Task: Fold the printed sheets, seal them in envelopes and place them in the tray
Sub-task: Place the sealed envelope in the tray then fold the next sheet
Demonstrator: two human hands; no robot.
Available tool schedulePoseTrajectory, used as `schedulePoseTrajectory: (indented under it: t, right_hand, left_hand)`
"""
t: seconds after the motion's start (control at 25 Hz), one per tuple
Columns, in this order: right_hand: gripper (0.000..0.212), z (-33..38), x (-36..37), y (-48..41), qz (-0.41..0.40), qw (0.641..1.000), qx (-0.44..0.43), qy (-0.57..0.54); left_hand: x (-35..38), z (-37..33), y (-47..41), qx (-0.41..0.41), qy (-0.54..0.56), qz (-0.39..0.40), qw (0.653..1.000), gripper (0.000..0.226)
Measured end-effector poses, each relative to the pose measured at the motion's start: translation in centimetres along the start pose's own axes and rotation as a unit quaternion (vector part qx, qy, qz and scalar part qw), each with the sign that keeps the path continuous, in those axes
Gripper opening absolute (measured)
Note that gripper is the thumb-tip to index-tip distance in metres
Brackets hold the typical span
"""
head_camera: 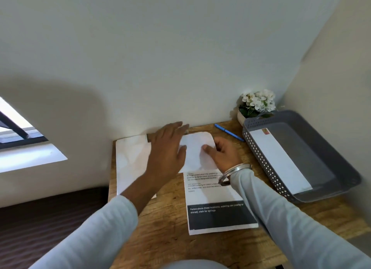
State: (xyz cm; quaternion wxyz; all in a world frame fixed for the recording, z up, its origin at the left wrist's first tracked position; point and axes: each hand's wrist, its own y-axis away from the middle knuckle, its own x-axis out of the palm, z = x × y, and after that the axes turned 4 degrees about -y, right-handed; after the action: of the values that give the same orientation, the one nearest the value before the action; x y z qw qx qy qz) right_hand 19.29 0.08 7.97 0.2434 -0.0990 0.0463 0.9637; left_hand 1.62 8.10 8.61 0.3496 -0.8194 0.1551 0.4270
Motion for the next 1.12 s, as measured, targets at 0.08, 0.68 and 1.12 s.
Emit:
schedulePoseTrajectory:
  t: [0.08,0.68,1.12]
  right_hand:
    - [0.008,3.0,-0.5,-0.7,0.015,0.997,-0.078,0.0]
    - [0.028,5.7,-2.4,1.3,-0.016,0.979,-0.11,-0.173]
    - [0.024,4.5,-2.1,1.4,-0.041,0.983,-0.103,-0.147]
  left_hand:
    - [-2.3,-0.1,-2.6,-0.003,0.013,-0.002,1.0,0.036]
    - [-6.1,-4.2,-1.7,-0.212,0.477,0.009,0.853,0.017]
    - [-4.5,-6.0,-1.4,-0.246,0.444,0.055,0.86,0.023]
